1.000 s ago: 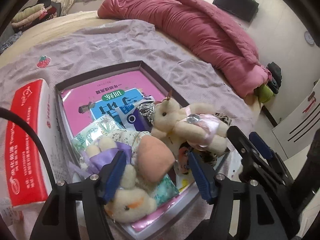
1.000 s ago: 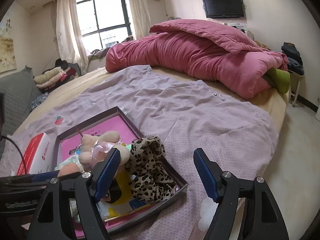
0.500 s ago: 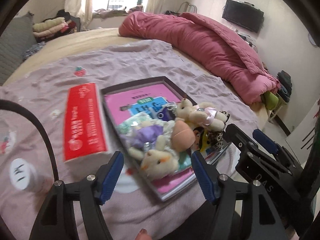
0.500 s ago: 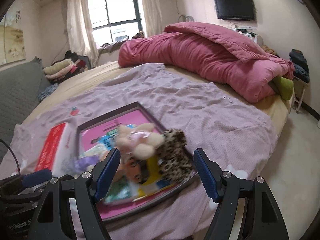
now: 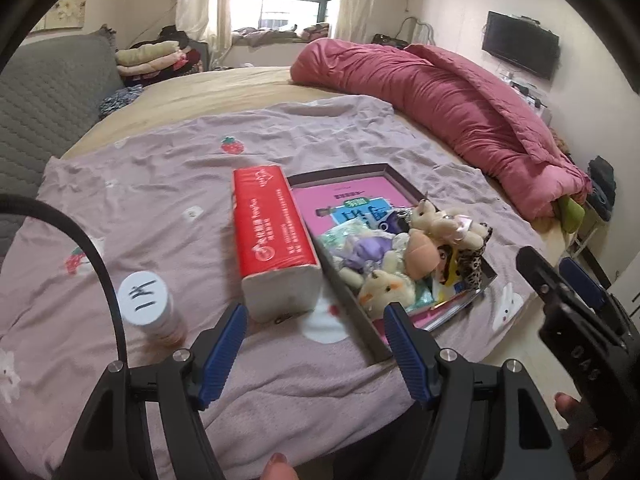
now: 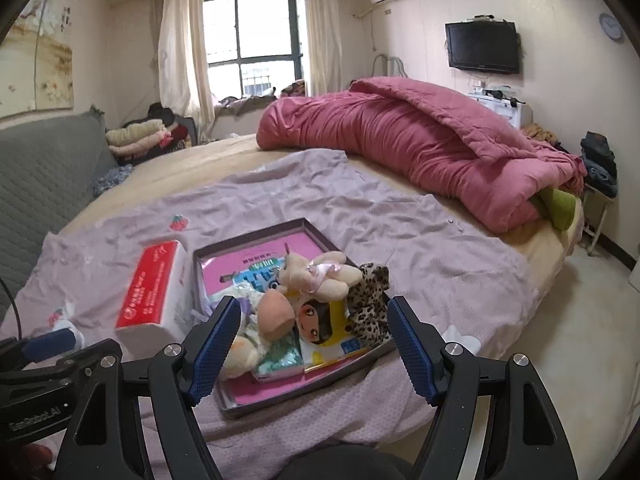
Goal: Organize soft objects
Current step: 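Withdraw both open tools up and away from the tray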
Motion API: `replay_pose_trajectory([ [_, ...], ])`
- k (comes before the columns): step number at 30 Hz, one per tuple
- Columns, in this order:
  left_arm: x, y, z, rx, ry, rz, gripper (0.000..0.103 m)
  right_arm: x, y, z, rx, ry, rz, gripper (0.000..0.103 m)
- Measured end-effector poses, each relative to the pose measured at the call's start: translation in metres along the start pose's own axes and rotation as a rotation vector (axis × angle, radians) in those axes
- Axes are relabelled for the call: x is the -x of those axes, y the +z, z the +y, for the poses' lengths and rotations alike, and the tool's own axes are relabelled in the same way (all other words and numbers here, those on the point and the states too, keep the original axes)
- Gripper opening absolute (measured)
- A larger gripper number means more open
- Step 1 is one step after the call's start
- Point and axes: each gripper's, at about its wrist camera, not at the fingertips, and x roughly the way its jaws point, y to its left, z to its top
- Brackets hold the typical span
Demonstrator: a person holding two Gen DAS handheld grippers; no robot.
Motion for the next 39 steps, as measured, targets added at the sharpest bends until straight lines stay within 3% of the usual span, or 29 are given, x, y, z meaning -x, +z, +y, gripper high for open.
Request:
replay_pose_trajectory([
  [18, 0.004, -0.025, -0.015, -0.024, -0.009, 0.024, 0.07, 0.021, -0.022, 0.001, -0.026, 0.029, 0.123, 0.077],
  [39, 0.008, -0.038, -0.012, -0.031, 0.015, 0.058, 0.07, 0.029, -0.032, 0.005, -0.016, 0.041, 0.191, 0.077],
])
